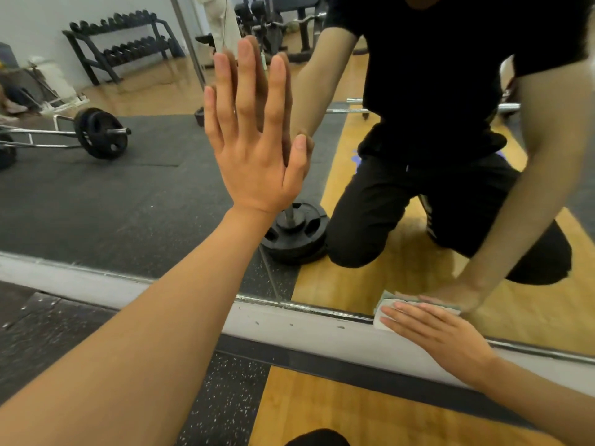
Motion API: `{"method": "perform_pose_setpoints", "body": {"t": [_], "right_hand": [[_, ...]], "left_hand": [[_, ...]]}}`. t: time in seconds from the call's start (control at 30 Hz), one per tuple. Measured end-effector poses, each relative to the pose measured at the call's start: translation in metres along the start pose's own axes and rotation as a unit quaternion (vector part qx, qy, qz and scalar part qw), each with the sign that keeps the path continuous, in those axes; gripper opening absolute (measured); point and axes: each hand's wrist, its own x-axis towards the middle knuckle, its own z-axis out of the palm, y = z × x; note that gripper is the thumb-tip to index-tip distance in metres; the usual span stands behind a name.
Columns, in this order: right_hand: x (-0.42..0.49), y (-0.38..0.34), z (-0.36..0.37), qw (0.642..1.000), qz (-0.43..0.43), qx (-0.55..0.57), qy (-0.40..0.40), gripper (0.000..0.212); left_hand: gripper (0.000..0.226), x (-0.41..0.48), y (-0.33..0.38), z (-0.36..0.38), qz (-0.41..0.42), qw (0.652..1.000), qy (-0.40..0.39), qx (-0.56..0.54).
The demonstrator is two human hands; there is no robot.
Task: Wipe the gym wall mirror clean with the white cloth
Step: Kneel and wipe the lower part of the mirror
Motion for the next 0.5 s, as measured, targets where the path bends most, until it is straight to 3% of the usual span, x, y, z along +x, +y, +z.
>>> {"method": "perform_pose_setpoints", "body": {"t": [0.07, 0.23, 0.4, 0.5], "right_hand": [[0.019, 0.0, -0.008, 1.0, -0.002, 0.002, 0.003, 0.113], [0.079, 0.044, -0.078, 0.996, 0.019, -0.049, 0.071, 0.086], [0.136, 0.135, -0.188, 0.966, 0.129, -0.066, 0.214, 0.066], [0.13, 0.138, -0.192, 0.951, 0.182, -0.074, 0.237, 0.063]], "left_hand": [[0.073, 0.0, -0.001, -0.001, 0.0, 1.0, -0.001, 0.001], [0.068, -0.002, -0.002, -0.002, -0.001, 1.0, -0.005, -0.008], [0.066, -0.001, -0.003, -0.001, 0.001, 1.0, -0.001, -0.021], [0.066, -0.001, -0.002, 0.0, 0.002, 1.0, 0.004, -0.021]]}}
